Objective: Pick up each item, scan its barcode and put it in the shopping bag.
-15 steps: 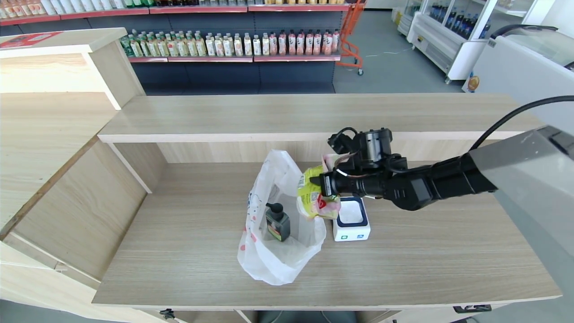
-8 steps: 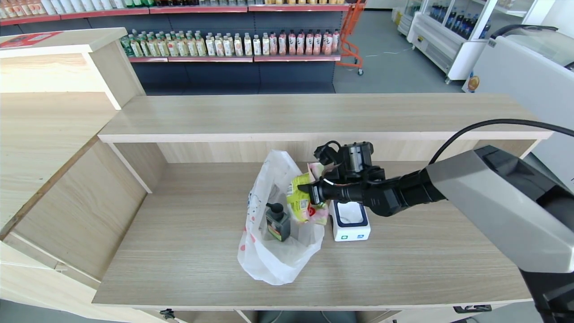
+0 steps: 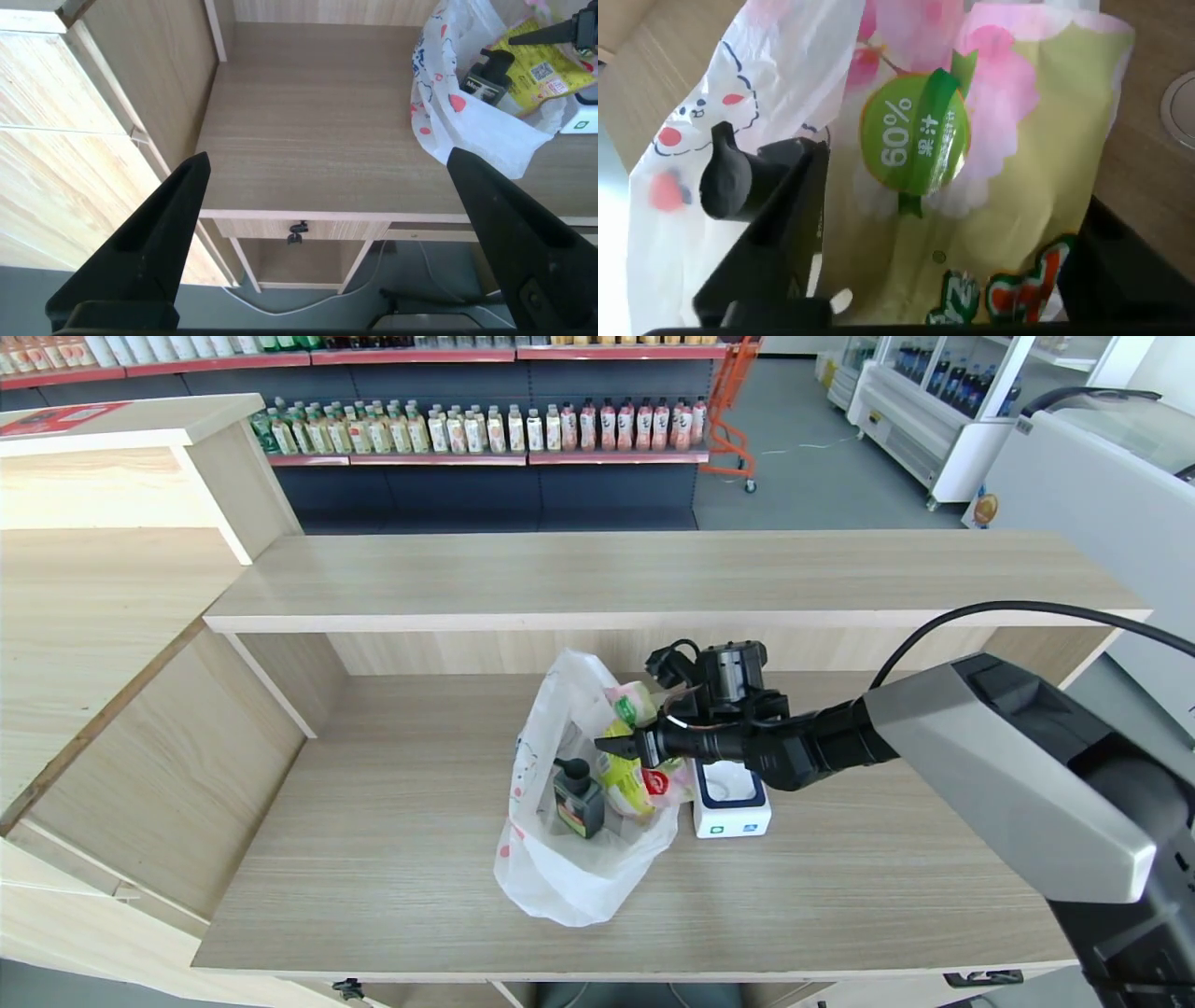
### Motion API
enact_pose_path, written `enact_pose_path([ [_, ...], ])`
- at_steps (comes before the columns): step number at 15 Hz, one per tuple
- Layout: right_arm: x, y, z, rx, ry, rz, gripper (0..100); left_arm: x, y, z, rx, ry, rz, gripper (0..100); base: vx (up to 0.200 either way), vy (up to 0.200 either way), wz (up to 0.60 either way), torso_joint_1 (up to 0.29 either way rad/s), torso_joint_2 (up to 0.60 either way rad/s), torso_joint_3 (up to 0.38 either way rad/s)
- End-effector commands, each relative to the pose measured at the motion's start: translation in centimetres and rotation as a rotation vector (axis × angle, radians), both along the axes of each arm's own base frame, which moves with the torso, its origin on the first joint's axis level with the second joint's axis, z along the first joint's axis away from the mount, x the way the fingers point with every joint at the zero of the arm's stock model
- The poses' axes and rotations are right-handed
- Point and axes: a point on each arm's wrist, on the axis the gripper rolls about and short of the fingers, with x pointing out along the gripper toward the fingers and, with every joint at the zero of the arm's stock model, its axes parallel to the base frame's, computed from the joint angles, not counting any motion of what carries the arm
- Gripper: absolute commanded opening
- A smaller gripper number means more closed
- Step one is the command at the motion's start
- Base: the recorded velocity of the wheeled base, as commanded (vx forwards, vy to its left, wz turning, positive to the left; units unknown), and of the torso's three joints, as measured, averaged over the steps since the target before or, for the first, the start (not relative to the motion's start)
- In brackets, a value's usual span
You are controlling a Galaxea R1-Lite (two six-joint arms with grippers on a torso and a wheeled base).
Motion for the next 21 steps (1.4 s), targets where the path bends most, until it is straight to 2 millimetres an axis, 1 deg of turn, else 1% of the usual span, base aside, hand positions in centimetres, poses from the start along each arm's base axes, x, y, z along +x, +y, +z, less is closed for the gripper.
enact_pose_path([
  [1, 0.4, 0.8, 2.0, 0.097, -0.015, 0.016, 100, 0.0, 0.0, 0.0, 0.0, -0.001, 0.0, 100, 0.0, 0.0, 0.0, 0.0, 0.0, 0.0],
  [2, 0.5, 1.4, 3.5, 0.175, -0.011, 0.029, 100, 0.0, 0.0, 0.0, 0.0, -0.001, 0.0, 100, 0.0, 0.0, 0.0, 0.0, 0.0, 0.0],
  [3, 0.7, 1.7, 4.5, 0.223, -0.006, 0.026, 100, 0.0, 0.0, 0.0, 0.0, -0.001, 0.0, 100, 0.0, 0.0, 0.0, 0.0, 0.0, 0.0],
  [4, 0.7, 1.7, 5.0, 0.242, -0.006, 0.023, 100, 0.0, 0.0, 0.0, 0.0, -0.001, 0.0, 100, 0.0, 0.0, 0.0, 0.0, 0.0, 0.0],
  [5, 0.7, 1.6, 5.1, 0.242, -0.008, 0.022, 100, 0.0, 0.0, 0.0, 0.0, -0.001, 0.0, 100, 0.0, 0.0, 0.0, 0.0, 0.0, 0.0],
  [7, 0.5, 0.7, 6.0, 0.253, -0.022, 0.007, 100, 0.0, 0.0, 0.0, 0.0, -0.001, 0.0, 100, 0.0, 0.0, 0.0, 0.0, 0.0, 0.0],
  [9, -0.4, -0.4, 7.4, 0.255, -0.024, -0.002, 100, 0.0, 0.0, 0.0, 0.0, -0.001, 0.0, 100, 0.0, 0.0, 0.0, 0.0, 0.0, 0.0],
  [10, -2.4, -2.0, 8.7, 0.246, 0.002, -0.017, 100, 0.0, 0.0, 0.0, 0.0, -0.001, 0.0, 100, 0.0, 0.0, 0.0, 0.0, 0.0, 0.0],
  [11, -4.6, -3.2, 9.5, 0.246, 0.047, -0.027, 100, 0.0, 0.0, 0.0, 0.0, -0.001, 0.0, 100, 0.0, 0.0, 0.0, 0.0, 0.0, 0.0],
  [12, -5.7, -4.0, 9.8, 0.243, 0.067, -0.036, 100, 0.0, 0.0, 0.0, 0.0, -0.001, 0.0, 100, 0.0, 0.0, 0.0, 0.0, 0.0, 0.0],
  [13, -9.3, -6.2, 10.8, 0.229, 0.099, -0.058, 100, 0.0, 0.0, 0.0, 0.0, -0.001, 0.0, 100, 0.0, 0.0, 0.0, 0.0, 0.0, 0.0],
  [14, -10.6, -7.1, 11.2, 0.226, 0.104, -0.073, 100, 0.0, 0.0, 0.0, 0.0, -0.001, 0.0, 100, 0.0, 0.0, 0.0, 0.0, 0.0, 0.0],
  [15, -14.1, -10.1, 12.1, 0.217, 0.106, -0.139, 100, 0.0, 0.0, 0.0, 0.0, -0.001, 0.0, 100, 0.0, 0.0, 0.0, 0.0, 0.0, 0.0],
  [17, -18.2, -14.1, 12.3, 0.181, 0.113, -0.27, 100, 0.0, 0.0, 0.0, 0.0, -0.001, 0.0, 100, 0.0, 0.0, 0.0, 0.0, 0.0, 0.0],
  [18, -20.1, -16.1, 12.3, 0.132, 0.105, -0.332, 100, 0.0, 0.0, 0.0, 0.0, -0.001, 0.0, 100, 0.0, 0.0, 0.0, 0.0, 0.0, 0.0],
  [20, -22.9, -18.1, 11.3, 0.066, 0.089, -0.461, 100, 0.0, 0.0, 0.0, 0.0, -0.001, 0.0, 100, 0.0, 0.0, 0.0, 0.0, 0.0, 0.0],
  [21, -24.7, -19.0, 10.9, 0.057, 0.081, -0.527, 100, 0.0, 0.0, 0.0, 0.0, -0.001, 0.0, 100, 0.0, 0.0, 0.0, 0.0, 0.0, 0.0],
])
